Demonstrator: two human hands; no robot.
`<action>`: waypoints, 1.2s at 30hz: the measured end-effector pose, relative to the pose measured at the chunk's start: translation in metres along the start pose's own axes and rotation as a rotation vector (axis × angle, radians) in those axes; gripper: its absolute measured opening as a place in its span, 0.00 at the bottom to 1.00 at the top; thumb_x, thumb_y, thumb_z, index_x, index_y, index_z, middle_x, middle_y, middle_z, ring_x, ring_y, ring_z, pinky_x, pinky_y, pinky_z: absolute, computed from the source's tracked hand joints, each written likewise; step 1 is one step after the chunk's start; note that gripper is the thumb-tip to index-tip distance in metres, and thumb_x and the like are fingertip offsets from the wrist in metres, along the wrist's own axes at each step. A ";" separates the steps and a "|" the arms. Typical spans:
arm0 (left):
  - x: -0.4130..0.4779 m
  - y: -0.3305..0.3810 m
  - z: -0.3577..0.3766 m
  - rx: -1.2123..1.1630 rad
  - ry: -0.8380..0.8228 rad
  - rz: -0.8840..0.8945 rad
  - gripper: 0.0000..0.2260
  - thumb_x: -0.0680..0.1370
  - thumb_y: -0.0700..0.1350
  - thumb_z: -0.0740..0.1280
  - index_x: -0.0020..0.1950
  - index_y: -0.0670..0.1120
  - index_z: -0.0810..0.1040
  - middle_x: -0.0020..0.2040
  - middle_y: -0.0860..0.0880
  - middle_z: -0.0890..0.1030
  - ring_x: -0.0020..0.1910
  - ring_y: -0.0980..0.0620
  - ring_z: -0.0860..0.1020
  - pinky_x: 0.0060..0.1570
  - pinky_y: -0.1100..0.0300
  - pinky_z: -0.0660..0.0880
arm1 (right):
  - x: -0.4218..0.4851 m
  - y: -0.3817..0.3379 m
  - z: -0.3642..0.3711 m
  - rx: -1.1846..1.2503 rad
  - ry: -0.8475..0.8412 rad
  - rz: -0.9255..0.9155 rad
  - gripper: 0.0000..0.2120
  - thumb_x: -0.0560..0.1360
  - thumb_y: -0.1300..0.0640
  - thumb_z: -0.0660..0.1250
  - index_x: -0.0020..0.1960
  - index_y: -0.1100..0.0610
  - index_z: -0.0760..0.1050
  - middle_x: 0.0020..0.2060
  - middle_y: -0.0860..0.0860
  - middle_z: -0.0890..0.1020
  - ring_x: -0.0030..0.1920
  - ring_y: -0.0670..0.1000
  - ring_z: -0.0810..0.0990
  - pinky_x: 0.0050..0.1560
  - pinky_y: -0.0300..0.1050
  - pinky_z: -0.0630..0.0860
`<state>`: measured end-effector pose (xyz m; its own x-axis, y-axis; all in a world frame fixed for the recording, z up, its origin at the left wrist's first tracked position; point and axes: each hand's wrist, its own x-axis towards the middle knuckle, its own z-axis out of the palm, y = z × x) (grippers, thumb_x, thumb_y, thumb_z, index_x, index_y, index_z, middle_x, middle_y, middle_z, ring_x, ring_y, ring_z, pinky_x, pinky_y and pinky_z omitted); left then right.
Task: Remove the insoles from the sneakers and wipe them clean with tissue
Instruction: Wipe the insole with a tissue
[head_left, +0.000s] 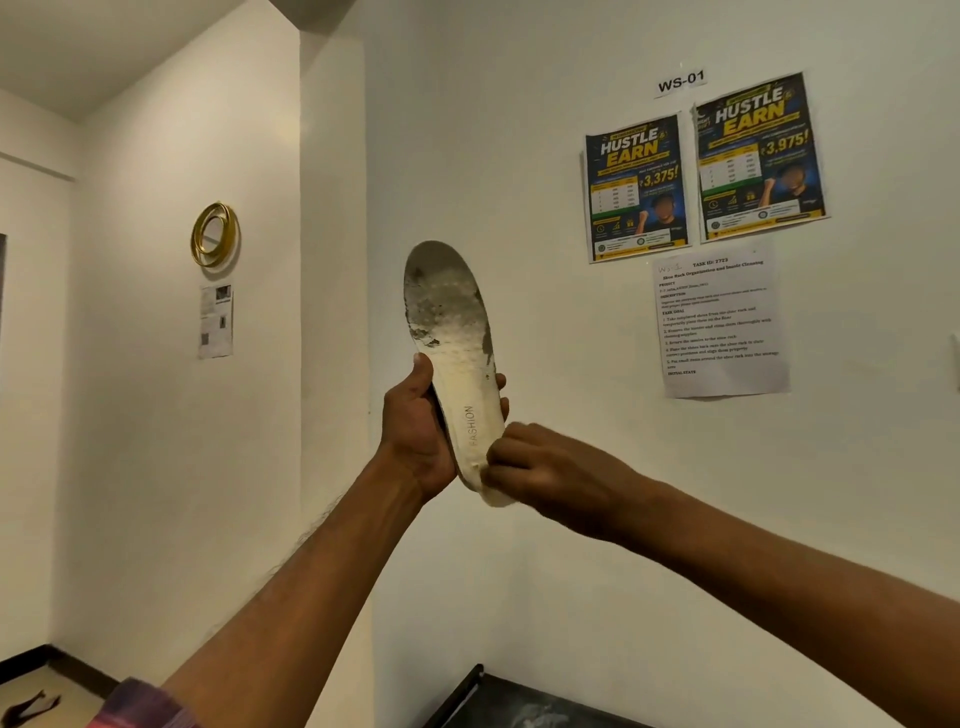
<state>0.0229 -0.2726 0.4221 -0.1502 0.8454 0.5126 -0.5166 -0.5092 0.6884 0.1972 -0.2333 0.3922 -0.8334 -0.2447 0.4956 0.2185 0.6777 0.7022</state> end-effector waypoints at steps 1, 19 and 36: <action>0.000 0.000 0.001 -0.008 0.000 0.000 0.30 0.84 0.63 0.50 0.63 0.41 0.79 0.55 0.36 0.82 0.52 0.38 0.80 0.62 0.43 0.74 | -0.001 0.006 -0.002 0.004 0.034 0.062 0.06 0.74 0.67 0.71 0.50 0.62 0.79 0.45 0.57 0.79 0.43 0.57 0.75 0.39 0.52 0.76; -0.012 -0.013 0.029 -0.050 -0.131 -0.042 0.25 0.85 0.58 0.51 0.72 0.45 0.74 0.64 0.39 0.82 0.60 0.37 0.80 0.66 0.40 0.73 | 0.014 0.047 -0.040 0.034 0.229 0.382 0.13 0.68 0.65 0.78 0.51 0.63 0.81 0.47 0.59 0.81 0.47 0.58 0.78 0.38 0.50 0.81; -0.020 -0.029 0.028 -0.024 -0.247 -0.192 0.25 0.83 0.60 0.56 0.72 0.46 0.75 0.64 0.38 0.79 0.60 0.39 0.77 0.61 0.42 0.75 | 0.015 0.073 -0.054 -0.033 0.162 0.339 0.11 0.70 0.65 0.77 0.52 0.63 0.82 0.47 0.60 0.82 0.47 0.57 0.79 0.41 0.49 0.80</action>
<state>0.0648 -0.2798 0.4063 0.1595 0.8595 0.4856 -0.5358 -0.3378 0.7739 0.2281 -0.2253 0.4784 -0.6205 -0.1181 0.7752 0.4868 0.7171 0.4989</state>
